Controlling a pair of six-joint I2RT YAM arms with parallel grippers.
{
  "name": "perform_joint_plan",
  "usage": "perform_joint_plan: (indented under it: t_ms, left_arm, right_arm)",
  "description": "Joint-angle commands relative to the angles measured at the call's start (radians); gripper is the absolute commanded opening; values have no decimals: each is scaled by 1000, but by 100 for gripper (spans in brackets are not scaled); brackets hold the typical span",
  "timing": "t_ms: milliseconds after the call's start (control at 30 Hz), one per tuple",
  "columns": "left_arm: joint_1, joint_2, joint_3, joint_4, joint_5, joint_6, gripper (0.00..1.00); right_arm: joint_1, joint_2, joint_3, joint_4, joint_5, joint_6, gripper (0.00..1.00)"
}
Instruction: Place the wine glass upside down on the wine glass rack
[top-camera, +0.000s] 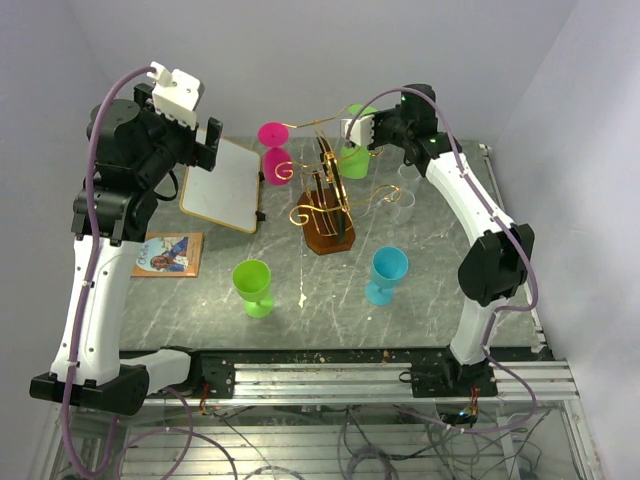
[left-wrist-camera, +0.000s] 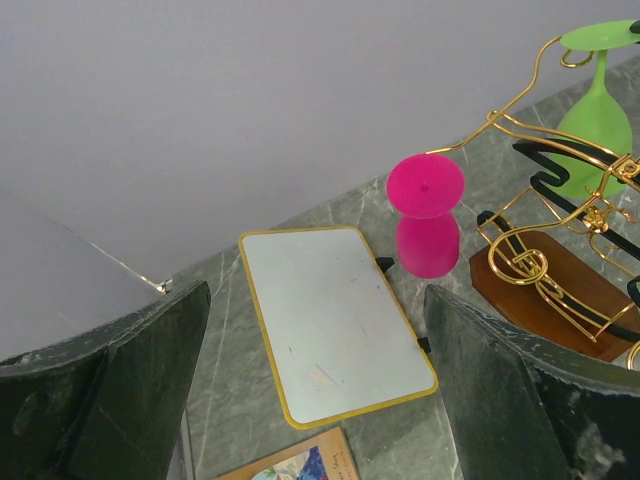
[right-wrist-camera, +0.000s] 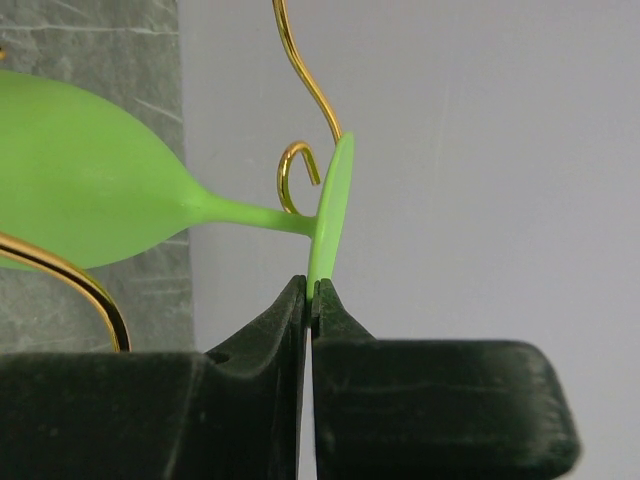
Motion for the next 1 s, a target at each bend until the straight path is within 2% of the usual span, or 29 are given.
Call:
perform_joint_plan:
  t_ms: [0,300,967]
  left_arm:
    - [10,-11,-5,37,29,-5,98]
    - [16,-11,-5,39,41,-8,98]
    - [27,-16,-9,37,49,-4,98]
  right_arm:
    - [23,23,56,-9,-12,-22,0]
    - [51,54,87,1,5,-23,0]
    - [69,101,93,162,93,58,0]
